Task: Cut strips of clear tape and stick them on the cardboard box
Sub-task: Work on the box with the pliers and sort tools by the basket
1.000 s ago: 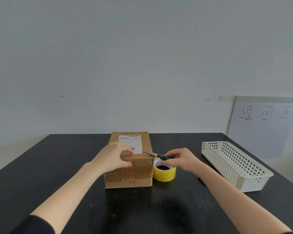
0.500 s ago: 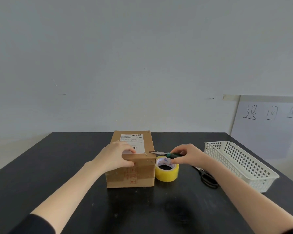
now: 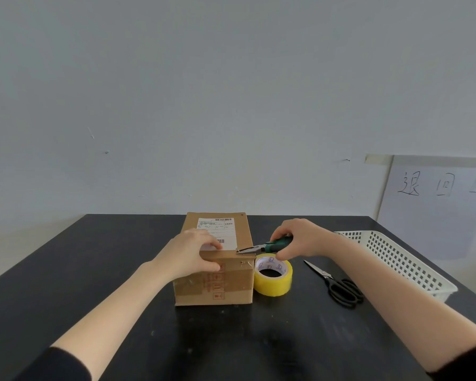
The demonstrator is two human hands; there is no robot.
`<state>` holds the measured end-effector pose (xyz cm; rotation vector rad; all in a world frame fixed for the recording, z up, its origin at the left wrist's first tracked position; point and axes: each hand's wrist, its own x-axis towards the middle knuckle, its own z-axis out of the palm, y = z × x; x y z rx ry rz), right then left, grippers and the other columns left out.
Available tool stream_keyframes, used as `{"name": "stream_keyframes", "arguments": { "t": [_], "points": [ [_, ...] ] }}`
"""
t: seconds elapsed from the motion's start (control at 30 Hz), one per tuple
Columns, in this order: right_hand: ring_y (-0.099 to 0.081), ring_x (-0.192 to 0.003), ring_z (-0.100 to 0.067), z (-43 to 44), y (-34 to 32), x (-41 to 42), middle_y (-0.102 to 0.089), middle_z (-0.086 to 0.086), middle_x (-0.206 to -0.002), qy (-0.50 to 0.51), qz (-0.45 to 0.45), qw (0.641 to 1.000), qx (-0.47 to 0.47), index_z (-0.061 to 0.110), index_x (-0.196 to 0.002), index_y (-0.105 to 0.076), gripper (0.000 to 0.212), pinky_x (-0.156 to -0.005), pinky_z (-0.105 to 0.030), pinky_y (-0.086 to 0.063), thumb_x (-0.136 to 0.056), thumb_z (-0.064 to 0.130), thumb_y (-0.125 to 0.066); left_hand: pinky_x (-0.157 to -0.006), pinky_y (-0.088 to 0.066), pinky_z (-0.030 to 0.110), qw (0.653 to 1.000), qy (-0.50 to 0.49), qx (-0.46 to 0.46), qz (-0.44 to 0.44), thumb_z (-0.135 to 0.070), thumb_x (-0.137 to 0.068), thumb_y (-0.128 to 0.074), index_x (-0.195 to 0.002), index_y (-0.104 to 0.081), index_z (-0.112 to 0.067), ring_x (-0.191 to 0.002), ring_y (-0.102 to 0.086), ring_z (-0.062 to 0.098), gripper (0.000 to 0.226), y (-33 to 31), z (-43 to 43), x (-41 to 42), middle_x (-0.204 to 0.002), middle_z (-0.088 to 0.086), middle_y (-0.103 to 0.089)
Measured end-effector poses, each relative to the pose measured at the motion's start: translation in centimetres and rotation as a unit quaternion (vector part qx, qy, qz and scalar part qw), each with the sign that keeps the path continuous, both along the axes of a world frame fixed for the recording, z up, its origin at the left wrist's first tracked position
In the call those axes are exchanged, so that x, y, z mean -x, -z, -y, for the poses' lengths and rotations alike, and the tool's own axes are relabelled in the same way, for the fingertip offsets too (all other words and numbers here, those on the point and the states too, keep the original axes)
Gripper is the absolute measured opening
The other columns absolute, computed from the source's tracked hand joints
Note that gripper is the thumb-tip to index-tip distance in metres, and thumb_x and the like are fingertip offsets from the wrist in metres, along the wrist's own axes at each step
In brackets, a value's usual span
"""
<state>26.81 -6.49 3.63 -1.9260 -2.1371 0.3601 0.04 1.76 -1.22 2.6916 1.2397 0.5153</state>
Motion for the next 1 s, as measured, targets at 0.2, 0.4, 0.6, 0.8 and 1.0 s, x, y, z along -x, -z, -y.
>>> {"name": "stream_keyframes", "arguments": {
  "t": [0.2, 0.4, 0.6, 0.8, 1.0],
  "points": [
    [-0.063, -0.095, -0.025, -0.2, 1.3, -0.2, -0.067, -0.005, -0.099, 0.018, -0.055, 0.998, 0.006, 0.021, -0.102, -0.074, 0.028, -0.074, -0.030, -0.052, -0.075, 0.027, -0.071, -0.100, -0.039, 0.030, 1.000, 0.000, -0.001, 0.002, -0.048, -0.079, -0.072, -0.120, -0.062, -0.036, -0.123, -0.046, 0.007, 0.045, 0.0, 0.1, 0.0, -0.131, -0.015, -0.055],
    [-0.064, -0.095, -0.022, 0.1, 2.8, -0.3, -0.070, -0.001, -0.098, 0.038, -0.119, 0.992, -0.005, 0.034, -0.092, -0.072, 0.017, -0.085, -0.037, -0.055, -0.076, 0.028, -0.072, -0.097, -0.040, 0.030, 1.000, 0.003, 0.005, 0.006, -0.047, -0.077, -0.074, -0.118, -0.063, -0.038, -0.120, -0.047, 0.005, 0.043, 0.1, -0.1, -0.2, -0.130, -0.017, -0.056],
    [-0.065, -0.097, -0.023, 0.3, 3.2, -0.4, -0.072, -0.003, -0.098, 0.049, -0.144, 0.988, -0.005, 0.026, -0.101, -0.075, 0.023, -0.087, -0.037, -0.055, -0.078, 0.026, -0.072, -0.099, -0.040, 0.032, 1.000, -0.002, 0.009, 0.017, -0.046, -0.077, -0.074, -0.117, -0.063, -0.038, -0.124, -0.045, 0.007, 0.042, 0.3, -0.1, -0.2, -0.132, -0.017, -0.055],
    [-0.059, -0.080, -0.009, 0.4, 3.5, -0.3, -0.070, 0.002, -0.088, 0.059, -0.171, 0.983, -0.004, 0.021, -0.105, -0.075, 0.026, -0.071, -0.023, -0.050, -0.079, 0.025, -0.072, -0.098, -0.038, 0.031, 1.000, -0.004, 0.010, 0.018, -0.046, -0.077, -0.074, -0.117, -0.064, -0.038, -0.124, -0.044, 0.007, 0.041, 0.3, -0.1, -0.2, -0.132, -0.018, -0.055],
    [-0.058, -0.084, -0.011, 0.3, 4.0, -0.3, -0.069, 0.003, -0.087, 0.070, -0.193, 0.979, -0.002, 0.021, -0.105, -0.075, 0.025, -0.072, -0.022, -0.049, -0.080, 0.025, -0.071, -0.100, -0.040, 0.033, 1.000, -0.009, 0.016, 0.024, -0.045, -0.077, -0.075, -0.117, -0.064, -0.038, -0.126, -0.044, 0.008, 0.042, 0.3, 0.0, -0.2, -0.134, -0.016, -0.054]
  ]
}}
